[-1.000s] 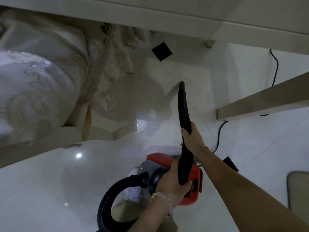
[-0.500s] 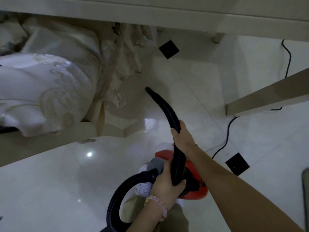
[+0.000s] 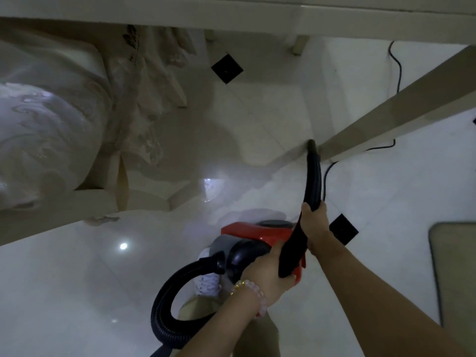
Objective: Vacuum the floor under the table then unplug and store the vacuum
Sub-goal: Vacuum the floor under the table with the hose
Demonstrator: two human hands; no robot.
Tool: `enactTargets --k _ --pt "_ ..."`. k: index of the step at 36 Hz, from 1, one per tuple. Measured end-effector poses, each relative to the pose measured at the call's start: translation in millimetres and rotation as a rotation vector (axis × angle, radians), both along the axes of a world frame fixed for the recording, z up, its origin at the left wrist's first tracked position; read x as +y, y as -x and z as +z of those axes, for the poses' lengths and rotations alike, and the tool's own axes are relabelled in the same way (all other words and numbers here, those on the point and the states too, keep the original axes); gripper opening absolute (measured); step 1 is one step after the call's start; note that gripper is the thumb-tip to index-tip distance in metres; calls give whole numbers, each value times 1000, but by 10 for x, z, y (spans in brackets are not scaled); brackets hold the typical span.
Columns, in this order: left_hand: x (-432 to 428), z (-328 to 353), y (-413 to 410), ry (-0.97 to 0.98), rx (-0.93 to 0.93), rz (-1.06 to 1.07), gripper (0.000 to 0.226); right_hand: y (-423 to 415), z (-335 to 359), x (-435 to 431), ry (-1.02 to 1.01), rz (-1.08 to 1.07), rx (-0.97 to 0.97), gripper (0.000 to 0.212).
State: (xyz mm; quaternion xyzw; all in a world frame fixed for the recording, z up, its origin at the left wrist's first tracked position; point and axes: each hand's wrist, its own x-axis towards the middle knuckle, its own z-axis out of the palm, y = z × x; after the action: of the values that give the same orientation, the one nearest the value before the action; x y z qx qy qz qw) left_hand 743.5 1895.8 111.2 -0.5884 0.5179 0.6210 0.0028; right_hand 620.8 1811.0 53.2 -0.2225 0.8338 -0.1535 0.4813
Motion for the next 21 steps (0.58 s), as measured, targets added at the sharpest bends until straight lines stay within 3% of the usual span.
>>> enactTargets --k 13,21 --pt "428 -1 -47 50 -56 -145 64 29 63 522 56 -87 -151 39" --pt "577 72 -97 3 -37 -339 61 94 112 977 85 -350 -234 32"
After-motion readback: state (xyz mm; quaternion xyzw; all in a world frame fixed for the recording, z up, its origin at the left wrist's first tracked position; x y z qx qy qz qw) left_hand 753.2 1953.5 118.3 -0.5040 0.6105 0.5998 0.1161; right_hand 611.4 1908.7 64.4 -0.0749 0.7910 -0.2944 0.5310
